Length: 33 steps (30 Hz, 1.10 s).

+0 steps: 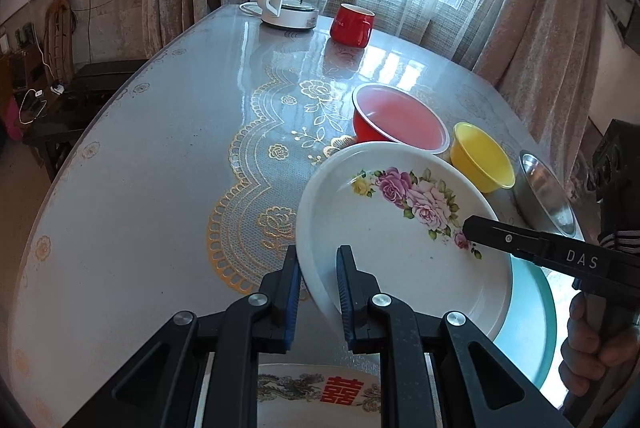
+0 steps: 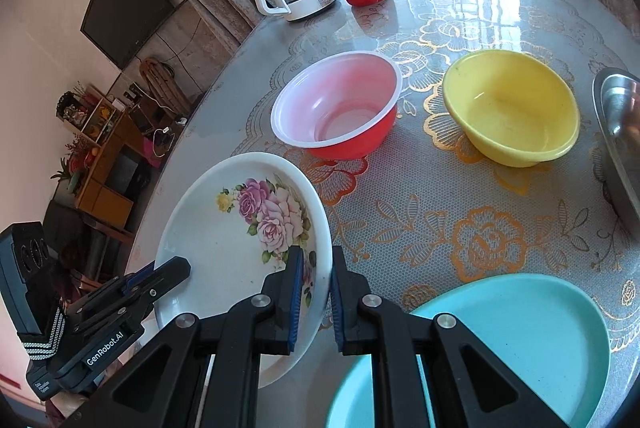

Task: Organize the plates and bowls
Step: 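Carry the rose plate over the teal plate and lower it on top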

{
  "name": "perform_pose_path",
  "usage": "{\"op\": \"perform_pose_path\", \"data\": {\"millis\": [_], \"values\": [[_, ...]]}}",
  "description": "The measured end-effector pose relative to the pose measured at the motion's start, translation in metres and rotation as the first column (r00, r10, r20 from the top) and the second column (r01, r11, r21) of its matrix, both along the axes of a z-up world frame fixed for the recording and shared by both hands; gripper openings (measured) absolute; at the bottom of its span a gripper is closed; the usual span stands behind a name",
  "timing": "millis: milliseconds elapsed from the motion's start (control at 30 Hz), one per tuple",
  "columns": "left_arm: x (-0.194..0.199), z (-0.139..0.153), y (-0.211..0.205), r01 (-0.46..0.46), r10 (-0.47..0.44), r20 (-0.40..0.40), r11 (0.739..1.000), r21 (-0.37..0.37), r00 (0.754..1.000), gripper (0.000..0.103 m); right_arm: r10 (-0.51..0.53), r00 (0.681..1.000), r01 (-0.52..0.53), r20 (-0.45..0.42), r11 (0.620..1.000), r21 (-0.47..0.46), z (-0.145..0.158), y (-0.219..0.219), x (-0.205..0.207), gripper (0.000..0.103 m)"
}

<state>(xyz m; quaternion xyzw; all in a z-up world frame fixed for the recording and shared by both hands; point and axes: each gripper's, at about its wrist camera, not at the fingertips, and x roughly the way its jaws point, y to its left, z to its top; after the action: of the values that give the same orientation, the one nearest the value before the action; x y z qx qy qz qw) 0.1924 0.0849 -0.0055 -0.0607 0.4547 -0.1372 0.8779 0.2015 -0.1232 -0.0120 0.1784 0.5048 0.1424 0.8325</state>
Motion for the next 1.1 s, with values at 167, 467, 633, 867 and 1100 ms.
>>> {"op": "perform_pose_path", "data": {"millis": [167,467,633,867,1100], "values": [[-0.017,0.005,-0.016,0.029,-0.029,0.011,1.0,-0.003,1.0,0.017,-0.015,1.0,0.014,0.01,1.0,0.019,0.006,-0.016,-0.018,0.013],[-0.052,0.013,-0.057,0.104,-0.104,0.023,0.995,0.009,0.994,0.017,-0.052,0.998,0.05,0.039,0.997,0.05,0.015,-0.054,-0.061,0.013],[-0.07,0.011,-0.087,0.155,-0.155,0.02,0.988,0.01,0.988,0.017,-0.071,0.997,0.069,0.036,0.997,0.04,0.011,-0.078,-0.089,0.013],[-0.085,-0.004,-0.134,0.224,-0.223,-0.01,0.974,0.036,0.975,0.017,-0.137,0.99,0.137,-0.017,0.99,0.027,-0.014,-0.118,-0.118,0.013],[-0.085,-0.025,-0.156,0.244,-0.239,-0.064,0.968,0.068,0.969,0.018,-0.182,0.983,0.182,-0.029,0.983,-0.014,-0.028,-0.139,-0.123,0.013]]}}
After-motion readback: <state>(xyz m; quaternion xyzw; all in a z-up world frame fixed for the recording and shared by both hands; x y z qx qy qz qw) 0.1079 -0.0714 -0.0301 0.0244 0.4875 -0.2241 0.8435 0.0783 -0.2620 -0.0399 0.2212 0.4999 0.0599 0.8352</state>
